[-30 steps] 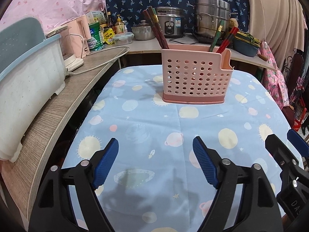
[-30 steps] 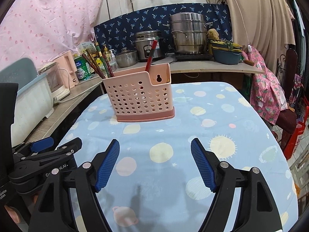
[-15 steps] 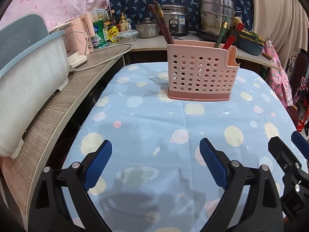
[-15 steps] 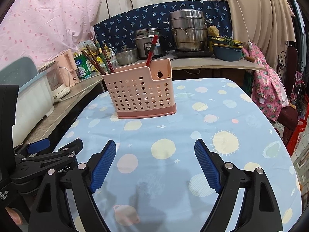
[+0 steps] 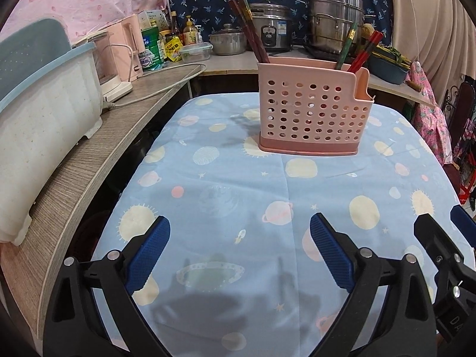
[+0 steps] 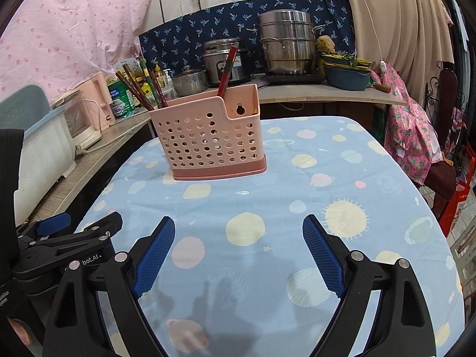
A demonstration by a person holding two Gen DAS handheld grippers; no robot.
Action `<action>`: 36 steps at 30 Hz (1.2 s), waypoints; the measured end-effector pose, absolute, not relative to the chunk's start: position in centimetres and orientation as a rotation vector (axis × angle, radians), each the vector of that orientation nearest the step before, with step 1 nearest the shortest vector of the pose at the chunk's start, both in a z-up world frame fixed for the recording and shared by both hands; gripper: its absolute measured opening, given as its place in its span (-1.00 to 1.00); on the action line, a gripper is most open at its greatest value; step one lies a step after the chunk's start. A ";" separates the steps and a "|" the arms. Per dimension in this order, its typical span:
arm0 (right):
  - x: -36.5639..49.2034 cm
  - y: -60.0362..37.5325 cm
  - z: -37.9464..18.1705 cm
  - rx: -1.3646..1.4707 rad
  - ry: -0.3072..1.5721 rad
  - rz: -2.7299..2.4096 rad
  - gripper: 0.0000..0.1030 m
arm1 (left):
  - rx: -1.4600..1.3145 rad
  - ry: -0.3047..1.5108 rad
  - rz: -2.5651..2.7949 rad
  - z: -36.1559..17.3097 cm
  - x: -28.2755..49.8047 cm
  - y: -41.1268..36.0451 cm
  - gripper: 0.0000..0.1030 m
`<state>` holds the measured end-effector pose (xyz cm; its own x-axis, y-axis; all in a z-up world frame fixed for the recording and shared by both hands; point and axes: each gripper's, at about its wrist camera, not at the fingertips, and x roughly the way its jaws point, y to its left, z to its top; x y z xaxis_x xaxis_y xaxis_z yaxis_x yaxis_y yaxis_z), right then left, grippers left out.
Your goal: Organize utensils
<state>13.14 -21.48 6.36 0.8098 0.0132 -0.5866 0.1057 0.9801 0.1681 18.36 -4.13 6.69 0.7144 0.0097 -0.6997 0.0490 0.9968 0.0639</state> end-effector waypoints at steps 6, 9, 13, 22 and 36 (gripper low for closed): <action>14.4 -21.8 5.7 0.190 0.637 -0.058 0.64 | 0.082 0.784 -0.017 6.2 19.7 -4.4 0.76; 15.1 -22.0 5.4 0.197 0.643 -0.058 0.64 | 0.079 0.790 -0.012 5.9 20.4 -4.5 0.76; 15.9 -22.2 5.0 0.199 0.651 -0.057 0.64 | 0.075 0.795 -0.006 5.6 21.1 -4.4 0.76; 16.8 -22.4 4.6 0.201 0.659 -0.055 0.63 | 0.078 0.789 0.000 5.6 21.9 -4.6 0.76; 17.2 -22.4 4.4 0.201 0.660 -0.059 0.64 | 0.065 0.789 0.008 5.8 22.2 -4.3 0.76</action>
